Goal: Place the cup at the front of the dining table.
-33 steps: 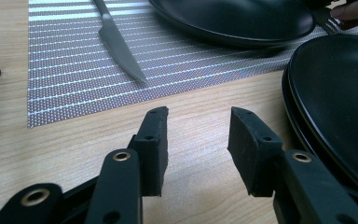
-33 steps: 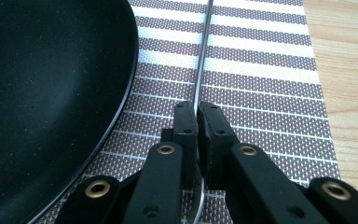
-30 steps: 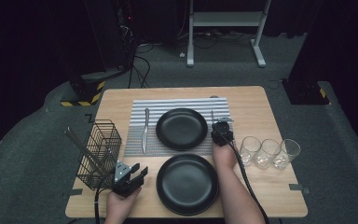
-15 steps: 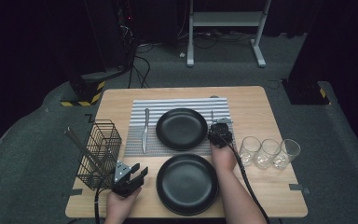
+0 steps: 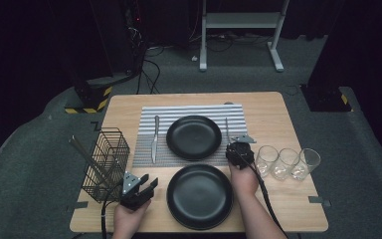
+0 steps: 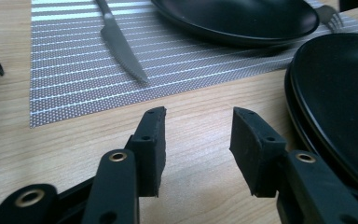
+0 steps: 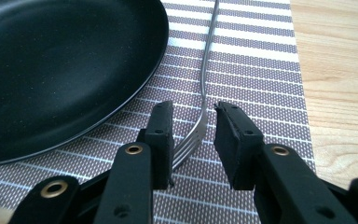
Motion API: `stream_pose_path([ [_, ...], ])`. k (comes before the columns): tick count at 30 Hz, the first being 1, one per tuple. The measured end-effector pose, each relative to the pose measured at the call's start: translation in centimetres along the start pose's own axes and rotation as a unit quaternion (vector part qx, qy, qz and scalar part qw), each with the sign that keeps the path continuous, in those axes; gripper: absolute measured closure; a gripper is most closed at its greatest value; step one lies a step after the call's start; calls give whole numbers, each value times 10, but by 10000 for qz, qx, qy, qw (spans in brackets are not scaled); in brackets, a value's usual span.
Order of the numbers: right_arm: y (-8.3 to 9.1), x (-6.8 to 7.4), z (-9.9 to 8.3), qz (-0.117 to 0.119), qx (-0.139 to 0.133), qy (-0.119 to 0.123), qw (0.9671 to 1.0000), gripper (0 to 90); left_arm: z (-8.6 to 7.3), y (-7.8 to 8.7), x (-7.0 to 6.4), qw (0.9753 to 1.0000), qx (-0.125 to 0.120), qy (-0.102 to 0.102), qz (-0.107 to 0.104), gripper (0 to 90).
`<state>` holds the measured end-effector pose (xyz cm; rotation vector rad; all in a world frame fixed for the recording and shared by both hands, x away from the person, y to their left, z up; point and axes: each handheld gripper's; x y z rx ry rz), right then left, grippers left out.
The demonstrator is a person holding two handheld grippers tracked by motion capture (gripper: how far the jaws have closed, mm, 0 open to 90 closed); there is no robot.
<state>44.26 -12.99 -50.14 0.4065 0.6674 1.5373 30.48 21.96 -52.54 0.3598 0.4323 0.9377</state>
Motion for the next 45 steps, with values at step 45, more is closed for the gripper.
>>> stream_pose_path([
  [45, -13, 3, 6, -221, 50, 81, 9997, 805, 4, -15, -3, 9957, 878, -73, 297, 387],
])
Point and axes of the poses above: each handheld gripper's, and its own axes: y roughly backward along the jaws, z roughly out of its top, x roughly to its left, and after that the axes turned 12 degrees about -z, right-handed
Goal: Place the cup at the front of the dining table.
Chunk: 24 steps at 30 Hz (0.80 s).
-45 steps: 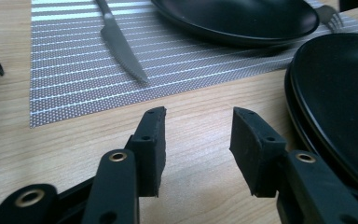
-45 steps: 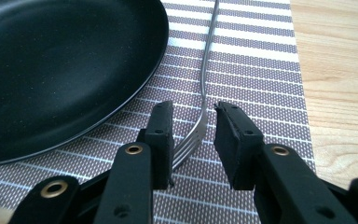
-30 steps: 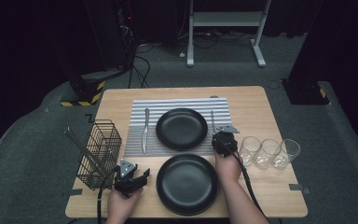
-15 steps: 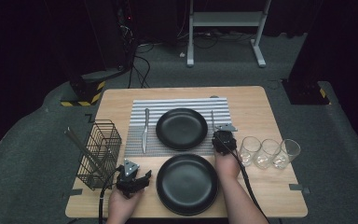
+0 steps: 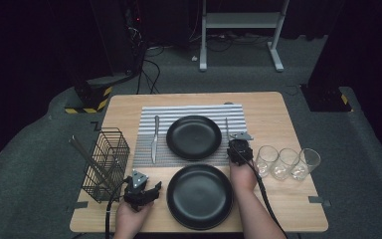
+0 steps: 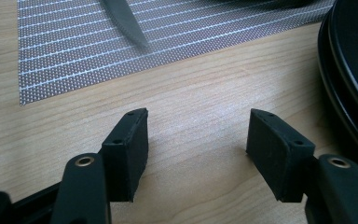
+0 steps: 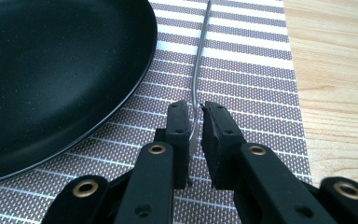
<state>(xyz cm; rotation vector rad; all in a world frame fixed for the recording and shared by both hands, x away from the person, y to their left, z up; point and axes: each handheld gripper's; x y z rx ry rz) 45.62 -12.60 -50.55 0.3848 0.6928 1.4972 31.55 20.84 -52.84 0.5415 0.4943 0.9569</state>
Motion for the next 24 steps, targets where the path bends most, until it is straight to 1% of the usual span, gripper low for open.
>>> stream_pose_path([
  [5, 0, -1, -1, -37, -13, -17, 10000, 827, 0, 0, 0, 10000, 3, -9, 2, 387],
  [11, 0, -2, -2, -52, -10, -21, 10000, 829, 0, 0, 0, 10000, 1, -4, -29, 388],
  [16, 1, -4, -2, -30, -12, -92, 10000, 844, 0, 0, 0, 10000, 9, -20, -33, 388],
  [20, 2, -5, -2, -126, -29, -114, 9999, 842, 0, 0, 0, 10000, 8, -23, -39, 388],
  [24, 2, -7, -4, -172, -13, -122, 9998, 832, 0, 0, 0, 10000, 7, -45, -34, 388],
])
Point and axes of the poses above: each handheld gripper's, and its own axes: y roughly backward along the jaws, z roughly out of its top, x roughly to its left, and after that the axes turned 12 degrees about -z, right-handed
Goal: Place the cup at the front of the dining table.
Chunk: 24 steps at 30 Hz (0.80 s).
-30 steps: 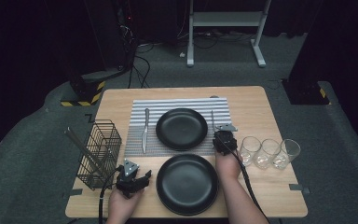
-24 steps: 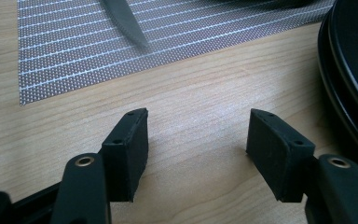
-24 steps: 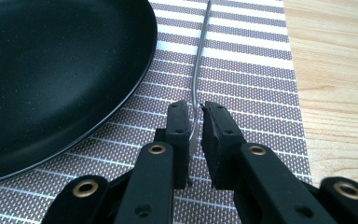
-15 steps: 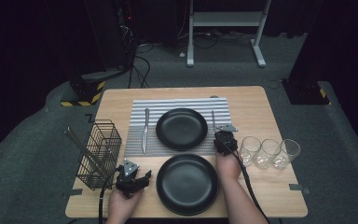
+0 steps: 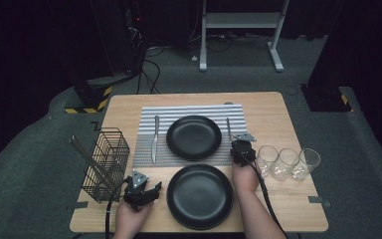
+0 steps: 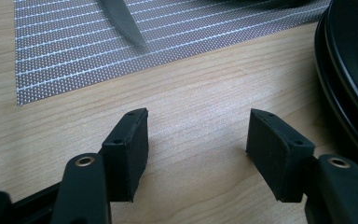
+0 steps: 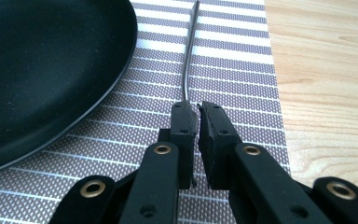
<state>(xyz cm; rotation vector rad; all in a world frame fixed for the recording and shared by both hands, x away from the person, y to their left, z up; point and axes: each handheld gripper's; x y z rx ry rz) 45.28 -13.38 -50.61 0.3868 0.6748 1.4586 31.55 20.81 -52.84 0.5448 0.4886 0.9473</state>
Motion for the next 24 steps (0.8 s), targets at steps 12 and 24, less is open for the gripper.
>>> stream_pose_path([
  [12, 1, 1, -3, 35, 49, -6, 10000, 725, 0, 0, 0, 10000, 8, -26, -12, 388],
  [24, 1, 3, -12, -10, 113, -63, 9999, 556, 0, 0, -1, 10000, 35, -64, -14, 389],
])
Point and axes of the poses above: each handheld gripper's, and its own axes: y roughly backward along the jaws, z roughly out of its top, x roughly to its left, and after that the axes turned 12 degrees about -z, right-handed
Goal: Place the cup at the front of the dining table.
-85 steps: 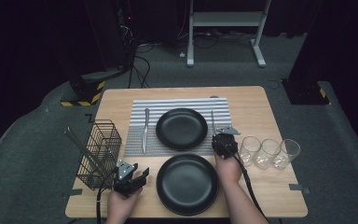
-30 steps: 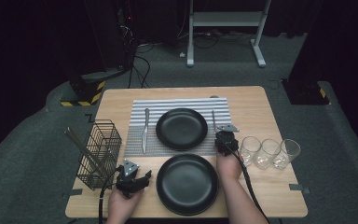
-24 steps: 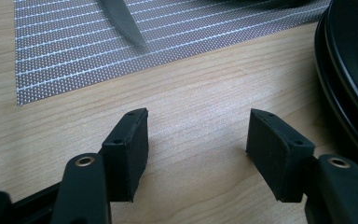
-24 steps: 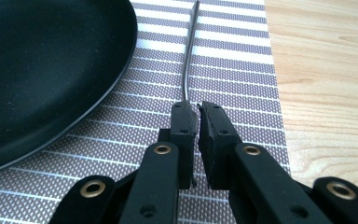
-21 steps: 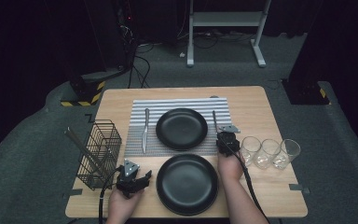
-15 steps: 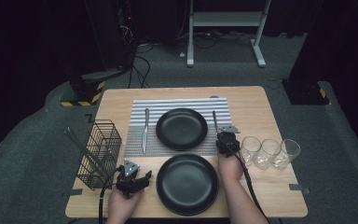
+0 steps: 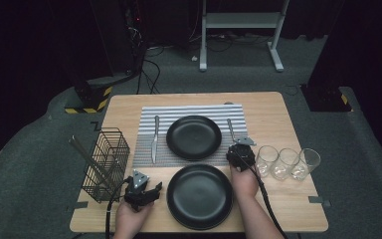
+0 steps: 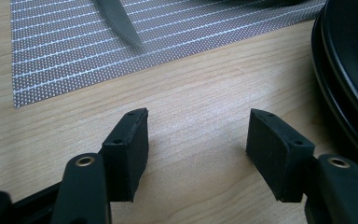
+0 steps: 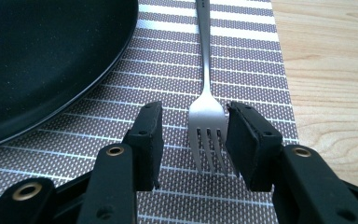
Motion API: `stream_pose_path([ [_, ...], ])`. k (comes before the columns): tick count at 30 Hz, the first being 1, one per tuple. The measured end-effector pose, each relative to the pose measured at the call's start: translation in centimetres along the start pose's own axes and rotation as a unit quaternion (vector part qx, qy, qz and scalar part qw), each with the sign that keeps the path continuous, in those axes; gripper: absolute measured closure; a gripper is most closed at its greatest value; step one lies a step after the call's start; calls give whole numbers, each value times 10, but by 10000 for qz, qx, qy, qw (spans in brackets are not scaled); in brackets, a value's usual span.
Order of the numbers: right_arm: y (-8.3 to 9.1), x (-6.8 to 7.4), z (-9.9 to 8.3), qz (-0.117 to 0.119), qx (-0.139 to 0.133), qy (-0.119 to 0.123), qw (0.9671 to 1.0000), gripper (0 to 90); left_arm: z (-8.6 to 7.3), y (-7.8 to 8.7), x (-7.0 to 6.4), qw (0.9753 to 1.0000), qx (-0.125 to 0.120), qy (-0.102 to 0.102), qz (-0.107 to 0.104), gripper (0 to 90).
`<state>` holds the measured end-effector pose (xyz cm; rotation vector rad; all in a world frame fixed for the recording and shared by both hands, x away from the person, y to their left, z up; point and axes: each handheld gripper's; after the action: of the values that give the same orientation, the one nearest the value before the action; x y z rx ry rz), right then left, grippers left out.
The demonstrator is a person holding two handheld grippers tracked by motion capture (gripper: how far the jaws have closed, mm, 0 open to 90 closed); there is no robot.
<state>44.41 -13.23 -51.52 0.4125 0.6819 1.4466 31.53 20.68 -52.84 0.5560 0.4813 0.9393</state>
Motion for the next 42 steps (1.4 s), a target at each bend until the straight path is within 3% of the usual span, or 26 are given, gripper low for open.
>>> stream_pose_path([
  [7, 2, 1, -2, -78, -111, -40, 9999, 548, 0, 0, 0, 10000, -9, -16, -22, 390],
  [14, 1, 0, -2, -57, -56, -71, 9999, 554, 0, 0, 0, 10000, 3, -51, -49, 393],
  [21, 1, 2, -1, 232, -48, -1, 9997, 575, 0, 0, 0, 10000, 0, -50, -51, 393],
  [29, 11, 0, 0, 18, -320, -110, 9994, 457, 0, -1, -1, 10000, 12, -83, -43, 394],
  [36, 5, -2, -3, 85, -67, -141, 9998, 458, 0, -1, -2, 9999, 17, -100, -49, 397],
  [42, -1, 0, -5, 188, 64, -118, 9997, 535, 0, 0, -1, 9999, 8, -92, -65, 398],
])
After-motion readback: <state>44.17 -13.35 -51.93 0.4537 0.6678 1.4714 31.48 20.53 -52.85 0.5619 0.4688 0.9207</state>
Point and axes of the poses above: each handheld gripper's, and its own axes: y roughly backward along the jaws, z roughly out of its top, x roughly to its left, and after that the axes turned 12 degrees about -z, right-handed
